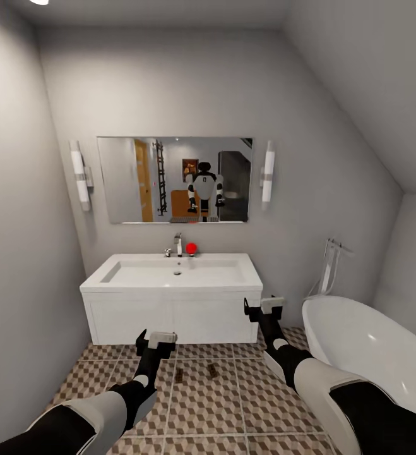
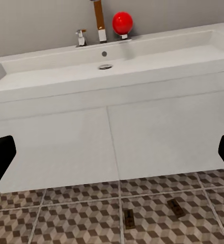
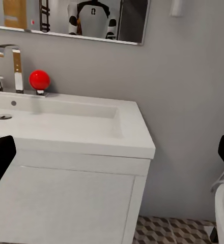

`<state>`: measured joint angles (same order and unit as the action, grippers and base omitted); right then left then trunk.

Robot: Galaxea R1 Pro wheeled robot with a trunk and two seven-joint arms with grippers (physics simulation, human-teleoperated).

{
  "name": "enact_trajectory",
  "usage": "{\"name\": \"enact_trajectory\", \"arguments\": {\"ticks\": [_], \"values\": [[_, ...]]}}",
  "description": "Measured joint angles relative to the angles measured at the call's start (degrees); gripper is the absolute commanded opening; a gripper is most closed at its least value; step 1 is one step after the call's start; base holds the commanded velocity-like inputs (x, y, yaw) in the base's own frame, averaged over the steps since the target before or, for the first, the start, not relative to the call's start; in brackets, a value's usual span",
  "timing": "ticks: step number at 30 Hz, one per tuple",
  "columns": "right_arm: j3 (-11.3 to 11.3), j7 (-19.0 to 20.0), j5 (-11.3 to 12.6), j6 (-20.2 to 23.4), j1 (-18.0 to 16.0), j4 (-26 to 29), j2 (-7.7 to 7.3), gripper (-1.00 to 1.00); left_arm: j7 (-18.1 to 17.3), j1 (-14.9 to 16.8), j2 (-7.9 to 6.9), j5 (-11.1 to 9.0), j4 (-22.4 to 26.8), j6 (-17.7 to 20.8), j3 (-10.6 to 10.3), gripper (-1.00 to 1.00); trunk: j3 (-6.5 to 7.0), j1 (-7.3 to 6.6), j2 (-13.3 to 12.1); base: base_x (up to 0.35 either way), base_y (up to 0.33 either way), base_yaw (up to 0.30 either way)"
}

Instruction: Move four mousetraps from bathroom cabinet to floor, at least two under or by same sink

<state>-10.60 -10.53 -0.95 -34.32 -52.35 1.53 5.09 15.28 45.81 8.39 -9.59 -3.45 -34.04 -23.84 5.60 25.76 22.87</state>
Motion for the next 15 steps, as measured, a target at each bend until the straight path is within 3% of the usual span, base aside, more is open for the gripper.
{"name": "enact_trajectory", "arguments": {"ticks": [15], "values": [[0.01, 0.00, -0.03, 0.01, 0.63, -0.06, -0.02, 1.00, 0.00, -0.19, 0.04, -0.05, -0.05, -1.57, 0.00, 1.00, 0.00, 0.00, 0.00, 0.000, 0.000, 0.000]]}}
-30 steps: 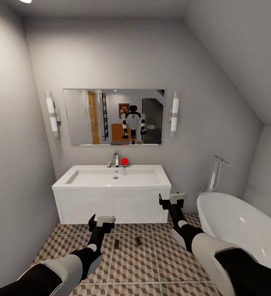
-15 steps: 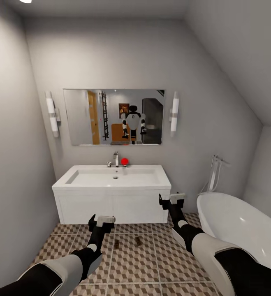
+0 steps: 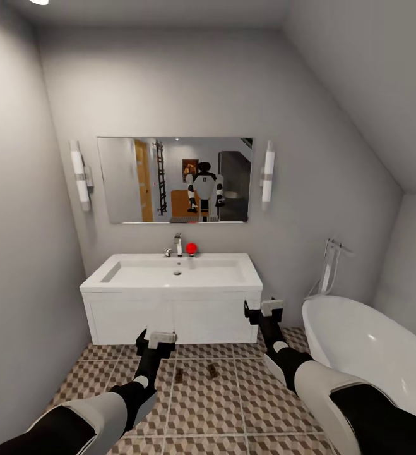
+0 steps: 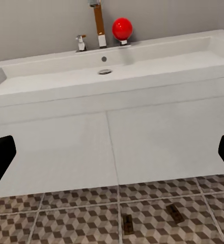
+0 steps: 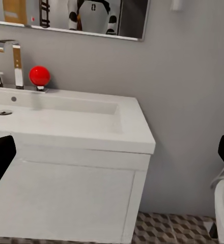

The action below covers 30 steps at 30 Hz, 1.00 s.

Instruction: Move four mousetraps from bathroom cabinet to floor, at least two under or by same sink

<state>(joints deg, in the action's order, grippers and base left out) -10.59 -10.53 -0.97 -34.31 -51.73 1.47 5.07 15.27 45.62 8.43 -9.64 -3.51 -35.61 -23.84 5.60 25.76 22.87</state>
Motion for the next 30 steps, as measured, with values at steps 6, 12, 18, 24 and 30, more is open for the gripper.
{"name": "enact_trajectory", "arguments": {"ticks": [6, 12, 18, 24, 30], "values": [[0.00, 0.05, -0.04, -0.01, 3.37, 0.00, -0.06, 1.00, -0.01, -3.08, -0.33, -0.04, -0.17, -1.92, 0.02, 1.00, 0.00, 0.00, 0.00, 0.000, 0.000, 0.000], [0.07, 0.08, -0.01, -0.04, 6.55, -0.01, -0.39, 1.00, 0.00, -6.41, -1.26, -0.09, -0.21, -2.17, 0.07, 1.00, -0.02, 0.00, 0.00, 0.000, 0.000, 0.000], [0.09, 0.08, 0.06, 0.00, 11.85, -0.07, -2.39, 1.00, 0.00, -11.40, -2.46, -0.15, -0.27, -2.23, 0.14, 1.00, -0.02, 0.00, 0.00, 0.000, 0.000, 0.000], [0.04, 0.07, 0.08, 0.03, 15.13, -0.08, -3.51, 1.00, 0.02, -15.05, -3.13, -0.06, -0.28, -2.23, 0.05, 1.00, 0.00, 0.00, 0.00, 0.000, 0.000, 0.000], [0.02, 0.06, 0.29, 0.39, 16.61, -0.09, -4.41, 1.00, 0.12, -16.99, -3.39, -0.14, -0.36, -2.15, 0.09, 1.00, -0.01, 0.00, 0.00, 0.000, 0.000, 0.000]]}}
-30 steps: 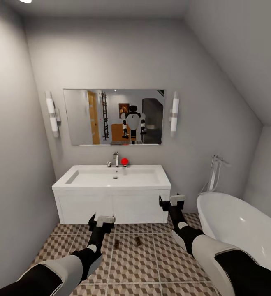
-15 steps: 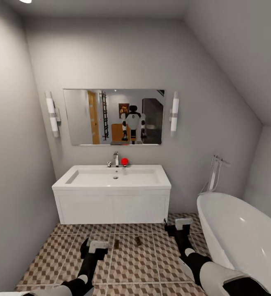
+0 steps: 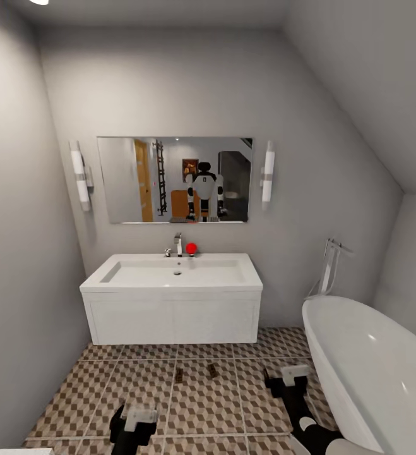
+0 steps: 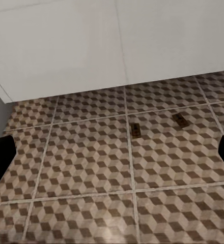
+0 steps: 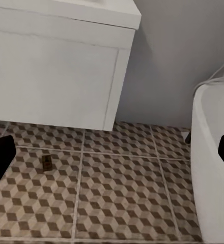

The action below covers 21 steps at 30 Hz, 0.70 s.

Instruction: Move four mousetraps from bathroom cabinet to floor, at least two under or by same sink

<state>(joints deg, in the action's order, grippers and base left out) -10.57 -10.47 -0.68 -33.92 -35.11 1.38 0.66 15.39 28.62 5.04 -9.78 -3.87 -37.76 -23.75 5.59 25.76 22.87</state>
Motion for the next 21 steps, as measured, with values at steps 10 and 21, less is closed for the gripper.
{"name": "enact_trajectory", "arguments": {"ticks": [10, 21], "values": [[0.06, -0.38, 6.63, 4.25, 0.71, -0.01, 0.43, 1.00, 0.28, -2.87, -2.33, -0.40, -0.12, 0.25, 0.05, 1.00, 0.00, 0.00, 0.00, 0.000, 0.000, 0.000], [-0.02, -0.19, 10.24, 10.26, 1.12, -0.01, 1.10, 1.00, 0.65, -3.68, -2.78, -0.55, -0.12, 0.60, 0.00, 1.00, 0.01, 0.00, 0.00, 0.000, 0.000, 0.000]]}}
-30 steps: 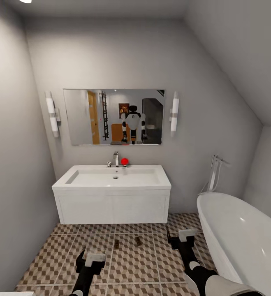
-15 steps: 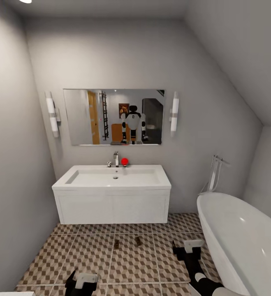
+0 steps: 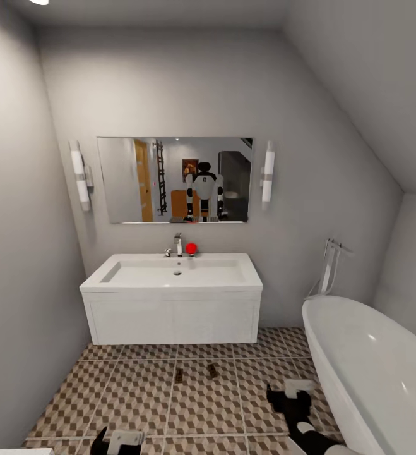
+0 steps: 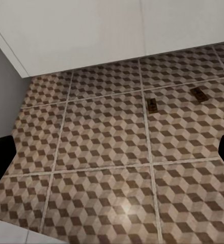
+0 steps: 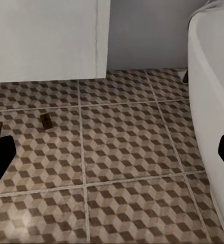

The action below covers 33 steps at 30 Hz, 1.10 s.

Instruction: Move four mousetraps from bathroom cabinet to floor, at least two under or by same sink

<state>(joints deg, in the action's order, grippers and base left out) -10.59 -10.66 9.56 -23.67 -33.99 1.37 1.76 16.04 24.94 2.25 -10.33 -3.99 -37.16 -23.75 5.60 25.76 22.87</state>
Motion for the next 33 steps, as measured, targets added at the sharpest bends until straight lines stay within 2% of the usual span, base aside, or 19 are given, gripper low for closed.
{"name": "enact_trajectory", "arguments": {"ticks": [7, 15, 33], "values": [[0.01, 0.07, 0.17, 0.42, 0.16, -0.05, 1.09, 1.00, -0.16, -0.28, -0.02, -0.34, 0.00, 0.05, 0.00, 1.00, 0.00, 0.00, 0.00, 0.000, 0.000, 0.000], [0.06, 0.02, 0.20, 0.45, 0.32, -0.04, 1.10, 1.00, -0.41, -1.17, -0.02, -0.37, 0.00, 0.07, -0.01, 1.00, 0.00, 0.01, 0.00, -0.036, 0.000, 0.000], [0.11, -0.08, 0.17, 0.39, 0.44, 0.00, 0.96, 1.00, -0.45, -1.28, -0.02, -0.35, -0.01, 0.11, -0.01, 1.00, 0.00, 0.04, 0.00, -0.311, 0.000, 0.000]]}}
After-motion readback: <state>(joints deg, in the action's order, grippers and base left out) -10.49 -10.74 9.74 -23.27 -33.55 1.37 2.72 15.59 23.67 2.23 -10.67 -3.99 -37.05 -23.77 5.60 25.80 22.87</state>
